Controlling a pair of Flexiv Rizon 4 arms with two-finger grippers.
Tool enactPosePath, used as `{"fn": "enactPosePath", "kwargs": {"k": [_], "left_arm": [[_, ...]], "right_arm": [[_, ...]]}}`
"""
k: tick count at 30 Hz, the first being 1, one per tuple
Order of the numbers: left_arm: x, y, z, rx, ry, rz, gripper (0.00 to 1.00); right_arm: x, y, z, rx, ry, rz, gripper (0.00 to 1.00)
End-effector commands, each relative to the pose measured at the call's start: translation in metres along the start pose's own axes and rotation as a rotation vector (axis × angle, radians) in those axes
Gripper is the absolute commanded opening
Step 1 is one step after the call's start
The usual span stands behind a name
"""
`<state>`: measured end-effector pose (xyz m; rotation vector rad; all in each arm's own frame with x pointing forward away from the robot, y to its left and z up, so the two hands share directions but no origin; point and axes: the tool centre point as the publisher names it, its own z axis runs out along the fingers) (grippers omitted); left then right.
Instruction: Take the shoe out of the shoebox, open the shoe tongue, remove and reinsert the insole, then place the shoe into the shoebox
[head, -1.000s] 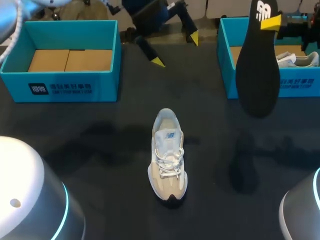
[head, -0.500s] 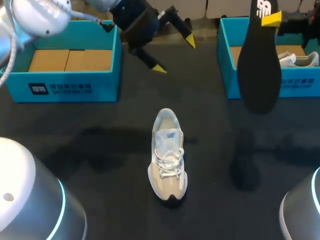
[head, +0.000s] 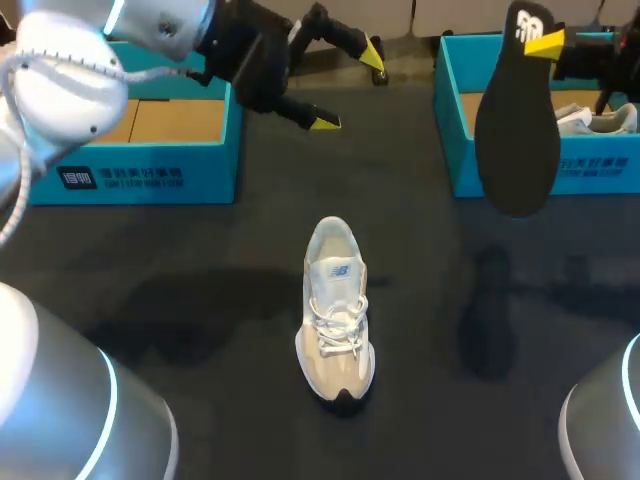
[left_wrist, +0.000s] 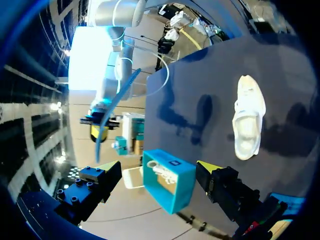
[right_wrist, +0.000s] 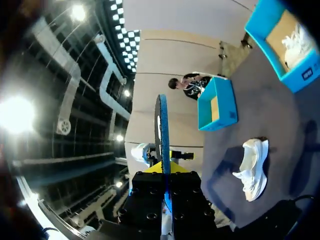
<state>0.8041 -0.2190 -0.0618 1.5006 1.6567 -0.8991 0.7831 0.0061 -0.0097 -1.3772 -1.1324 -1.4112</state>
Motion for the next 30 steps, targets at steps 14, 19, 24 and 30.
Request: {"fn": "enactPosePath", "kwargs": {"k": [14, 19, 24, 30], "left_arm": [[-0.009, -0.003, -0.009, -0.037, -0.436, 0.118, 1.0], [-0.013, -0.002, -0.005, -0.041, -0.462, 0.116, 1.0], [-0.014, -0.002, 0.0, -0.038, -0.477, 0.117, 1.0], [-0.019, 0.001, 0.011, -0.038, -0.501, 0.115, 1.0]], "right_arm": [[-0.023, 0.066, 0.061, 0.197, 0.003, 0.18, 0.0], [-0.024, 0.074, 0.076, 0.23, -0.001, 0.198, 0.0], [-0.025, 0.08, 0.087, 0.259, 0.003, 0.22, 0.0], [-0.028, 0.084, 0.096, 0.275, -0.009, 0.231, 0.0]]}}
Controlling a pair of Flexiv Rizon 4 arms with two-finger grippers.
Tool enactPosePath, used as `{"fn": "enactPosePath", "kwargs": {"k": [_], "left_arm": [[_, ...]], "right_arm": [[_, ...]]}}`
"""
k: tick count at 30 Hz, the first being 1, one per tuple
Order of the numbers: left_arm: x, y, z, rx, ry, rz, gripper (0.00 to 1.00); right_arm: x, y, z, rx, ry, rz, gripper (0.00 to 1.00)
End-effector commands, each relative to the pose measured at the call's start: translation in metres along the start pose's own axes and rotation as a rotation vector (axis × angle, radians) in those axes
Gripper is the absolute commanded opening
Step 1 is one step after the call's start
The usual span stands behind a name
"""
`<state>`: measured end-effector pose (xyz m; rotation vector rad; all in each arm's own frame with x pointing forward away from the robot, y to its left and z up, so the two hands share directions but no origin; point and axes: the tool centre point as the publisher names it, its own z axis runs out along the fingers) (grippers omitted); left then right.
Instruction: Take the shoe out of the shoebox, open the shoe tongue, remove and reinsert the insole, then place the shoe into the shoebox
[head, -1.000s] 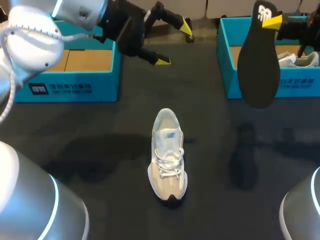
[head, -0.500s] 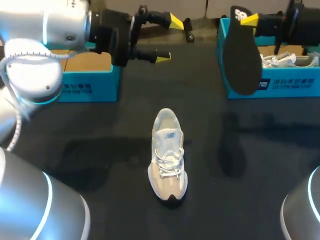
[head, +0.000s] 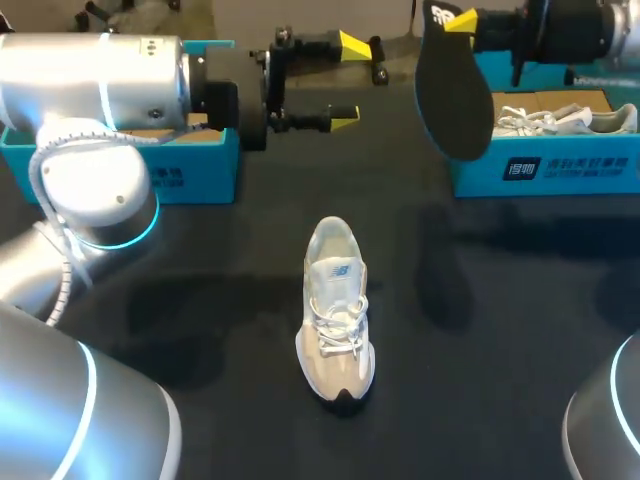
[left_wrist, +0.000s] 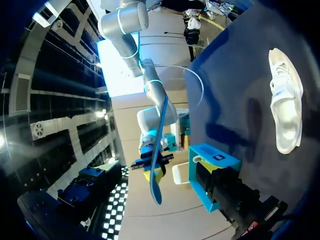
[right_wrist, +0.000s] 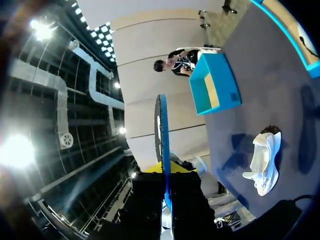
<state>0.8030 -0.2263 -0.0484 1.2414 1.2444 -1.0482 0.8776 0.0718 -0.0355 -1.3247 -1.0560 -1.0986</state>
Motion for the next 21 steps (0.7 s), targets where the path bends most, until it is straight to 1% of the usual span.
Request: {"fn": "enactPosePath", "kwargs": {"k": [1, 7, 10, 11, 13, 15, 17, 19, 20, 21], "left_arm": [[0.002, 0.003, 0.015, -0.005, -0.056, 0.003, 1.0], [-0.002, 0.004, 0.03, 0.008, -0.079, 0.004, 1.0], [-0.003, 0.005, 0.04, 0.015, -0.086, 0.006, 0.98], [-0.003, 0.005, 0.042, 0.016, -0.086, 0.005, 0.92], [-0.002, 0.006, 0.047, 0.02, -0.085, 0.003, 0.83], [-0.001, 0.006, 0.05, 0.023, -0.083, 0.002, 0.78], [-0.001, 0.006, 0.054, 0.025, -0.083, 0.0, 0.71], [-0.001, 0.006, 0.058, 0.024, -0.084, -0.002, 0.68], [0.0, 0.007, 0.06, 0.023, -0.083, -0.003, 0.6], [0.0, 0.008, 0.062, 0.022, -0.082, -0.004, 0.56]], "right_arm": [[0.002, 0.012, 0.009, 0.079, -0.009, 0.005, 0.0], [0.002, 0.012, 0.018, 0.098, -0.013, 0.009, 0.0], [0.001, 0.012, 0.024, 0.105, -0.01, 0.012, 0.0], [0.001, 0.012, 0.025, 0.106, -0.009, 0.012, 0.0], [0.0, 0.012, 0.026, 0.106, -0.005, 0.012, 0.0], [-0.001, 0.011, 0.029, 0.103, -0.001, 0.013, 0.0], [-0.001, 0.01, 0.03, 0.102, 0.0, 0.014, 0.0], [-0.001, 0.009, 0.031, 0.098, 0.006, 0.014, 0.0], [-0.001, 0.008, 0.031, 0.096, 0.007, 0.014, 0.0], [-0.001, 0.008, 0.032, 0.092, 0.01, 0.01, 0.0]]}}
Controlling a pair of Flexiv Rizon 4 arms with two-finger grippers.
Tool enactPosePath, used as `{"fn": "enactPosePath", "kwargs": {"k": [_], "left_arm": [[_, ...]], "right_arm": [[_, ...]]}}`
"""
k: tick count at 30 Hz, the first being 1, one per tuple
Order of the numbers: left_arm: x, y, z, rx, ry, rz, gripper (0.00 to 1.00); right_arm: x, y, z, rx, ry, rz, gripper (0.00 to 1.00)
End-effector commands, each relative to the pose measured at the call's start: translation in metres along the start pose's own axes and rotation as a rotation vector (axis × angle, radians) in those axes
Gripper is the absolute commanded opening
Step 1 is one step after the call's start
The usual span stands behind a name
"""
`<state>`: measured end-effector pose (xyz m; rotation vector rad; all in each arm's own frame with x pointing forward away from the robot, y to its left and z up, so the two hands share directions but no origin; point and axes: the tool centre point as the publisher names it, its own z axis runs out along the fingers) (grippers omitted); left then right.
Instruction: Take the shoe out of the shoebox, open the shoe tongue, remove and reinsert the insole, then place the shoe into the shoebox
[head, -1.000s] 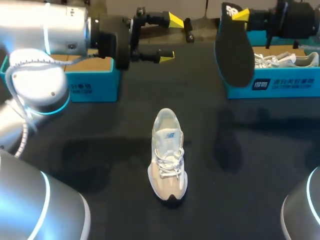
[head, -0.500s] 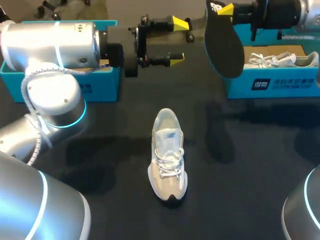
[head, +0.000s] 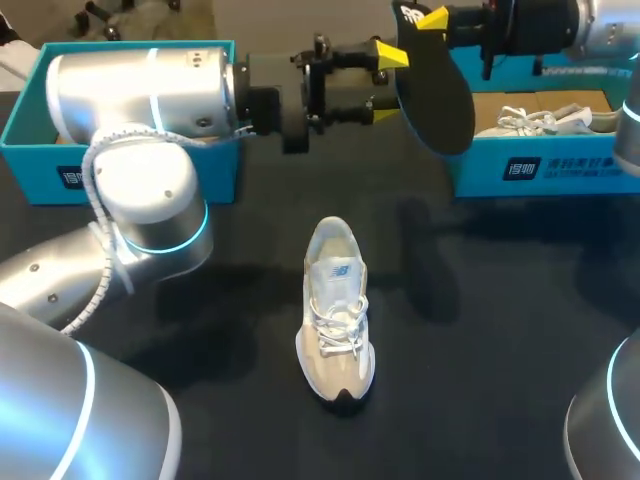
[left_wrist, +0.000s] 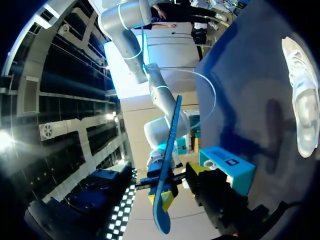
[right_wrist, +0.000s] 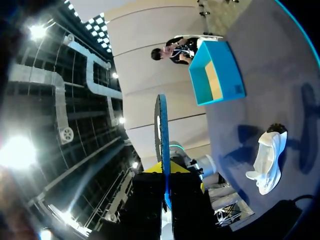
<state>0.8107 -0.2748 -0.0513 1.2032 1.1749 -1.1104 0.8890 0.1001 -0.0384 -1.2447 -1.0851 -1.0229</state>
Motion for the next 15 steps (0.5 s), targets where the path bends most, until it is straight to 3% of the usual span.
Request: {"fn": "enactPosePath", "kwargs": {"k": [1, 9, 12, 13, 15], "left_arm": [[0.002, 0.005, 0.014, -0.003, 0.001, 0.0, 0.57], [0.003, 0.007, 0.025, 0.003, 0.003, -0.003, 0.37], [0.003, 0.009, 0.028, 0.001, 0.003, -0.005, 0.21], [0.004, 0.009, 0.029, 0.001, 0.003, -0.006, 0.03], [0.004, 0.009, 0.031, 0.0, 0.004, -0.014, 0.0]], "right_arm": [[0.0, -0.003, 0.004, -0.012, 0.007, -0.004, 0.0], [0.0, -0.004, 0.006, -0.021, 0.022, -0.012, 0.0], [0.0, -0.004, 0.007, -0.022, 0.027, -0.014, 0.0], [0.001, -0.005, 0.008, -0.022, 0.028, -0.015, 0.0], [0.002, -0.005, 0.009, -0.025, 0.032, -0.021, 0.0]]}}
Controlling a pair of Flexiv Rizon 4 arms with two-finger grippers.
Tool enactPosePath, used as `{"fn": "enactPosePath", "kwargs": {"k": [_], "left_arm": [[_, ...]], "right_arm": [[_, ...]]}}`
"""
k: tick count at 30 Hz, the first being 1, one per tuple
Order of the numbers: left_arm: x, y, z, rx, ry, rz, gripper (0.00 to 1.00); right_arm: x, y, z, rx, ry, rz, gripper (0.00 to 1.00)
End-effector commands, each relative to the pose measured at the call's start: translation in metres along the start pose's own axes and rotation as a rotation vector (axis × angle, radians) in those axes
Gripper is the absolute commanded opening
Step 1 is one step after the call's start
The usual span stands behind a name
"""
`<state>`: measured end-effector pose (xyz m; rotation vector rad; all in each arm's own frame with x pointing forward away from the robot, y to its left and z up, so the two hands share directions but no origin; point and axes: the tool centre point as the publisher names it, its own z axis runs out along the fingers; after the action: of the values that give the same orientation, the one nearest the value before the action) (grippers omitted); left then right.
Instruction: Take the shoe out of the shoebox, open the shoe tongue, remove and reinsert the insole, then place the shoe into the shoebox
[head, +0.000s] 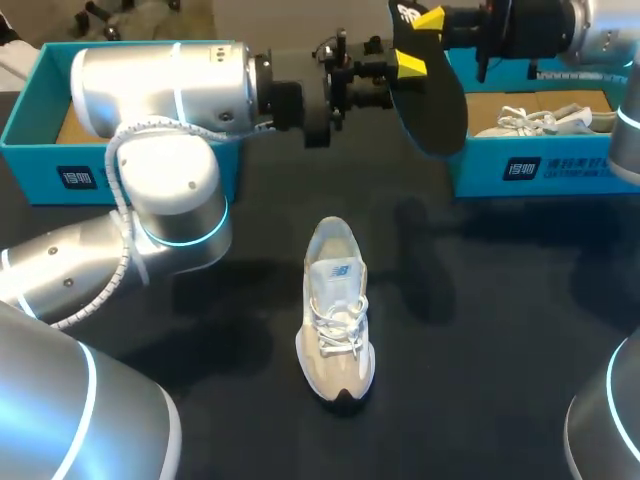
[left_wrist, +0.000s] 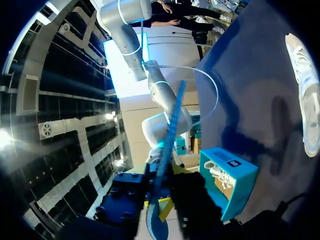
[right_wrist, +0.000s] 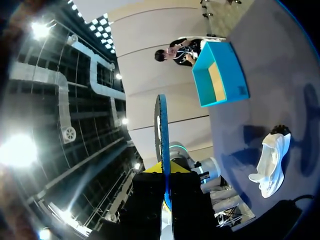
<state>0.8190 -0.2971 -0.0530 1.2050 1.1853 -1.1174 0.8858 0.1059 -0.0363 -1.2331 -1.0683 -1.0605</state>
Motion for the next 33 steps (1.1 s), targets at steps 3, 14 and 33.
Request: {"fn": "enactPosePath", "kwargs": {"k": [3, 14, 33], "left_arm": [[0.003, 0.001, 0.008, 0.001, -0.004, -0.017, 0.0], [-0.003, -0.004, -0.012, 0.022, -0.046, -0.13, 0.0], [-0.014, -0.018, -0.037, 0.072, -0.062, -0.094, 0.0]], "right_arm": [[0.002, -0.004, 0.002, -0.03, 0.005, -0.022, 0.0], [0.0, -0.021, -0.018, -0.084, -0.023, -0.186, 1.0], [-0.03, -0.091, -0.062, -0.038, -0.078, -0.259, 1.0]]}}
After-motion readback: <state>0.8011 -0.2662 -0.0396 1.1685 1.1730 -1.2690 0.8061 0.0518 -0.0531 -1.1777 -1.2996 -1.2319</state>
